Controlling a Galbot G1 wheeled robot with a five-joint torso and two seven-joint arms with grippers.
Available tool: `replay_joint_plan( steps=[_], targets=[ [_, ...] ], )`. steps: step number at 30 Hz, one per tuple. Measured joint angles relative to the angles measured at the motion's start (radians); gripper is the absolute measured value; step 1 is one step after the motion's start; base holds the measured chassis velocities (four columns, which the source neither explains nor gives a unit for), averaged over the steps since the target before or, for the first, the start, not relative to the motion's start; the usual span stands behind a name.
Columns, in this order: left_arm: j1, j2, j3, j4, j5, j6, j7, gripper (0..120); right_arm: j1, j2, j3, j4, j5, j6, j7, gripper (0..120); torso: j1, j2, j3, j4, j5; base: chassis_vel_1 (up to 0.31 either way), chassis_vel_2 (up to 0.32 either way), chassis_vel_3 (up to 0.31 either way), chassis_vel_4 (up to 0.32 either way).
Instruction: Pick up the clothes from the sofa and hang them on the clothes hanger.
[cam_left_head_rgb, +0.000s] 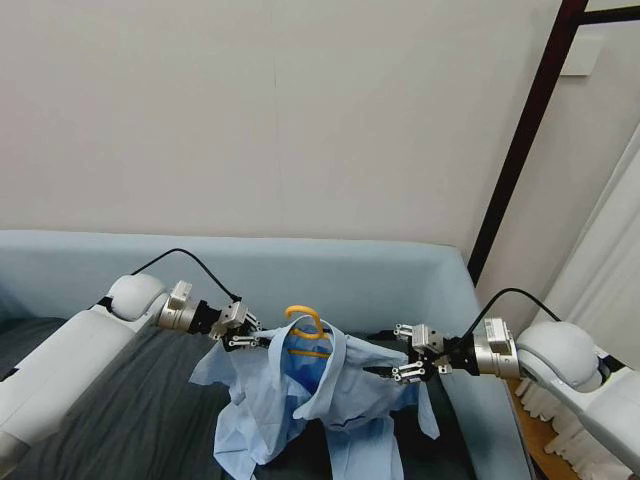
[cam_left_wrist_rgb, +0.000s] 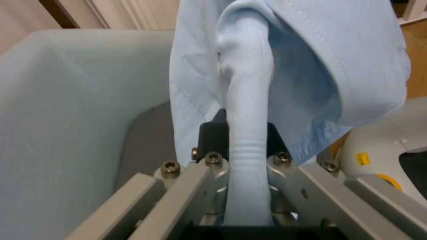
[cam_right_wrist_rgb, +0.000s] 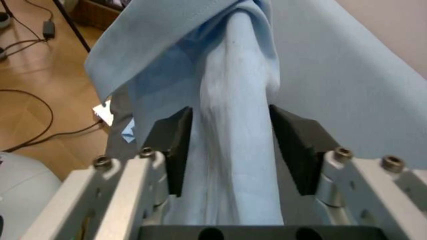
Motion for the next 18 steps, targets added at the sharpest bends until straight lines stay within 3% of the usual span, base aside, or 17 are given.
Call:
replay_joint_plan(
  steps=[9,18],
  targets=[
    [-0.003,-0.007,0.013,-0.008,0.006,-0.008,0.004,2,-0.007,0.003,0.009,-0.003,0.039,-0.011,-0.053,8,0.0,0.0,0.0,0.0,0.0,0.0,0.0,0.0,0.0],
    [-0.008,-0.001,0.012,-0.004,-0.019,-0.042,0.005,4,-0.009,-0.006,0.01,0.0,0.105,-0.032,-0.062,8,0.0,0.0,0.0,0.0,-0.0001,0.0,0.0,0.0,0.0]
  ],
)
